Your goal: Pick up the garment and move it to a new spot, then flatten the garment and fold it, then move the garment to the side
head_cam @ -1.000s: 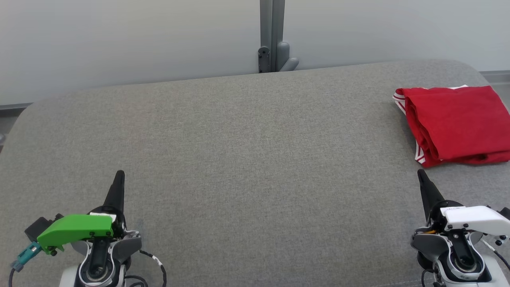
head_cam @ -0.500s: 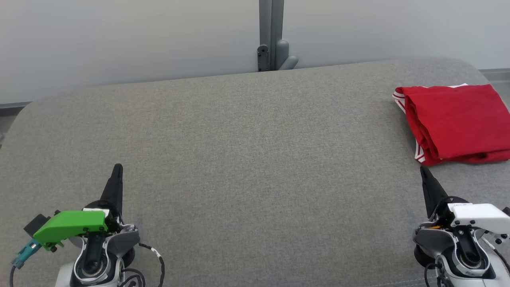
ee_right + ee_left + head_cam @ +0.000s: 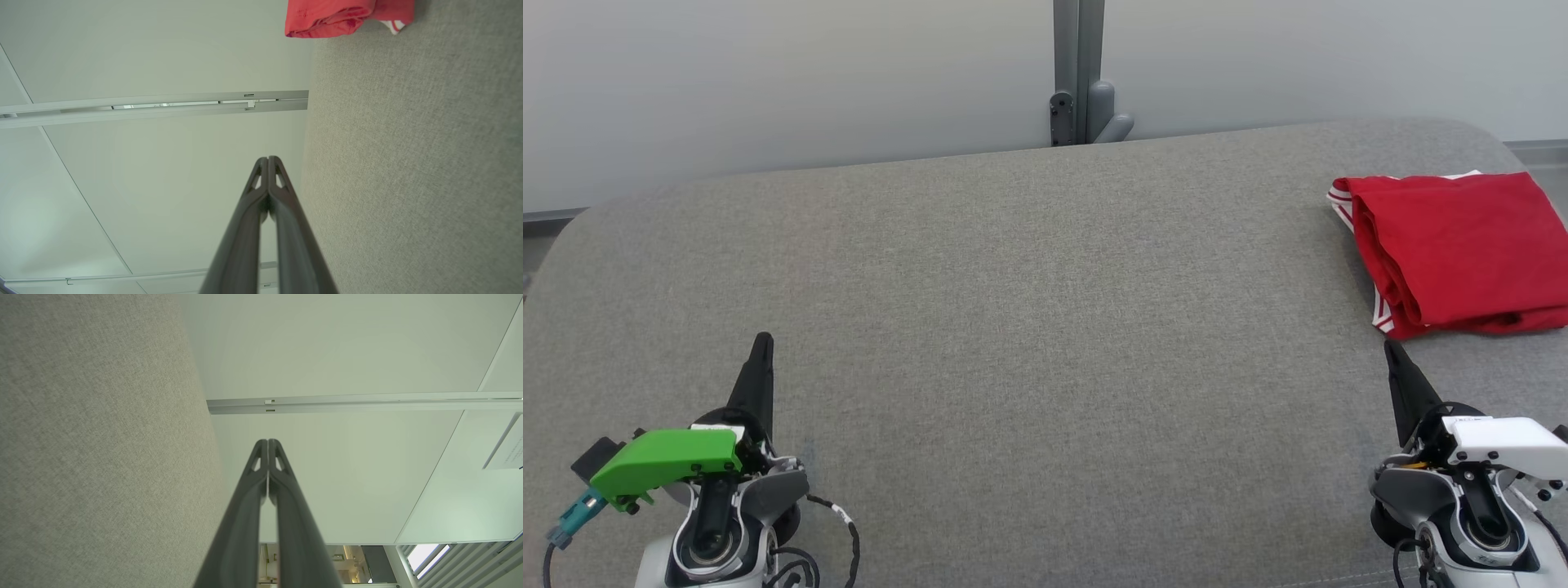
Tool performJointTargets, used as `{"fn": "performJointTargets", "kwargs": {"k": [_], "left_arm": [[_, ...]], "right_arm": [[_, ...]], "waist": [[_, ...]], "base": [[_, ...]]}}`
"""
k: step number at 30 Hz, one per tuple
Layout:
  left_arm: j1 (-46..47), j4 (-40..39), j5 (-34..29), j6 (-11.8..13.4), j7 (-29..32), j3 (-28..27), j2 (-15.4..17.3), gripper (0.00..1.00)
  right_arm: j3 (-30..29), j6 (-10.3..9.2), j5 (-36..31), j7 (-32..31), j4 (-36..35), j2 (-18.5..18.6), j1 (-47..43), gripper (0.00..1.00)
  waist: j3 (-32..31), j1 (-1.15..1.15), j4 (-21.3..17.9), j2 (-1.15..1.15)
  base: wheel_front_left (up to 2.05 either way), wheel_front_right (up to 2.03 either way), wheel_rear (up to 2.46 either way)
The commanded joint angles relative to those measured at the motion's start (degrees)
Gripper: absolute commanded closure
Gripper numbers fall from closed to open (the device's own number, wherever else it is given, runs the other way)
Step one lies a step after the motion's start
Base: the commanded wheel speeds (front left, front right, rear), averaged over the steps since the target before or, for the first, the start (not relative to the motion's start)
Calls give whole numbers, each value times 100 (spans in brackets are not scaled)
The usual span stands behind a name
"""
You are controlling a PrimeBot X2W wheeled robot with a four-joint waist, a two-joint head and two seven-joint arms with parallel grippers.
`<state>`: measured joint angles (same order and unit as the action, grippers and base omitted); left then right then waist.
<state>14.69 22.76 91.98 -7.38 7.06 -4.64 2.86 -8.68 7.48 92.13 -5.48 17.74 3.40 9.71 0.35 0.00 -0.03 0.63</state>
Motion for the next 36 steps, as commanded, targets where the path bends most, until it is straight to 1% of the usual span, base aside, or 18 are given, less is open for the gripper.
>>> {"fn": "performJointTargets", "kwargs": {"k": [1, 36], "left_arm": [[72, 7, 4, -33, 19, -18, 0, 100], [71, 6, 5, -33, 18, -15, 1, 100]], "right_arm": [[-18, 2, 9, -24, 13, 8, 49, 100], [-49, 2, -28, -47, 13, -15, 54, 100]], "waist": [[0, 0, 0, -63], [0, 0, 0, -63]], "base": [[0, 0, 0], [0, 0, 0]]}}
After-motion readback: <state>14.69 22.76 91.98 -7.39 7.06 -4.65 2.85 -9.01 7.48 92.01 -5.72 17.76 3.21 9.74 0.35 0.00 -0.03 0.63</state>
